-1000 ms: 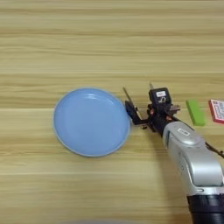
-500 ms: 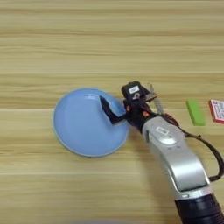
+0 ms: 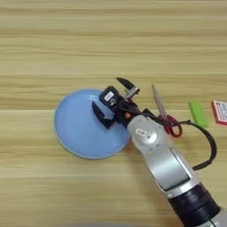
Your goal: Move the objects on the table
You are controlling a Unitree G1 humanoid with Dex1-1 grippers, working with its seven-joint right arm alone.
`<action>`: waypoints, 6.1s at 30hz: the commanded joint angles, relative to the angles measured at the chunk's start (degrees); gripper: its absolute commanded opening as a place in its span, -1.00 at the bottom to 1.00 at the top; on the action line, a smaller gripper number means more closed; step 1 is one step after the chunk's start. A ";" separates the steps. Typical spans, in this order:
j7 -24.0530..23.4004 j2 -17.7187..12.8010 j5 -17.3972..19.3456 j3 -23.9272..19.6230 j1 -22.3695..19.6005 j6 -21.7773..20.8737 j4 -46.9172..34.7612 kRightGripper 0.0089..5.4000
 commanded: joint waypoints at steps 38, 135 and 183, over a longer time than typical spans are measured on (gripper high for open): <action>2.59 2.74 -6.14 -1.56 -11.38 1.37 12.32 1.00; 3.83 1.99 -6.32 -5.66 -8.62 -2.25 5.68 1.00; -5.21 -3.53 26.29 -46.19 8.96 -27.49 17.56 1.00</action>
